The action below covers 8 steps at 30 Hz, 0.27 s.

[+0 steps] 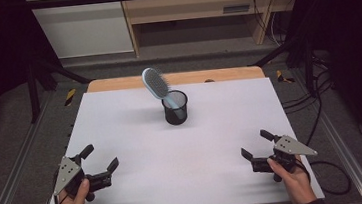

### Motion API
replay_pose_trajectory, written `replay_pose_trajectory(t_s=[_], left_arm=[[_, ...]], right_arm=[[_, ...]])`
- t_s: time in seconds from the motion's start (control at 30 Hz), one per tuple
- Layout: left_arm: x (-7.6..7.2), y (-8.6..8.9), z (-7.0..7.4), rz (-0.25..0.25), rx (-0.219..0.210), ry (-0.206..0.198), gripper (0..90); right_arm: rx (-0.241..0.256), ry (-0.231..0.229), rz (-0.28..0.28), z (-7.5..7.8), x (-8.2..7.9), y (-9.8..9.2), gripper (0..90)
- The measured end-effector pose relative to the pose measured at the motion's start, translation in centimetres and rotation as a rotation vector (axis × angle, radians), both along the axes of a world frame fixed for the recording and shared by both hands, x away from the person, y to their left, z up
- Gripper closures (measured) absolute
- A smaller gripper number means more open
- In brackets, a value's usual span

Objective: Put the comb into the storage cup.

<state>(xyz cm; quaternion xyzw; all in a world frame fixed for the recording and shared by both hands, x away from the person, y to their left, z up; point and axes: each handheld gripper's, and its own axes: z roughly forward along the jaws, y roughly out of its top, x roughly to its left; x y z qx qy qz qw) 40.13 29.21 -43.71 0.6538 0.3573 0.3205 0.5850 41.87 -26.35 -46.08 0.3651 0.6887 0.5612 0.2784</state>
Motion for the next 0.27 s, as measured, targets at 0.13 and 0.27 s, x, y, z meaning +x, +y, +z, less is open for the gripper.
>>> replay_pose_trajectory(t_s=[0.13, 0.27], left_arm=[[-0.26, -0.17, 0.11, 0.004, 0.019, -0.020, 2.1], [-0.07, -0.14, 0.30, 0.019, 0.016, -0.031, 2.1]], right_arm=[[0.001, -0.009, 0.004, 0.03, 0.03, 0.26, 3.9], [-0.001, -0.011, 0.008, 0.01, 0.21, 0.50, 3.9]])
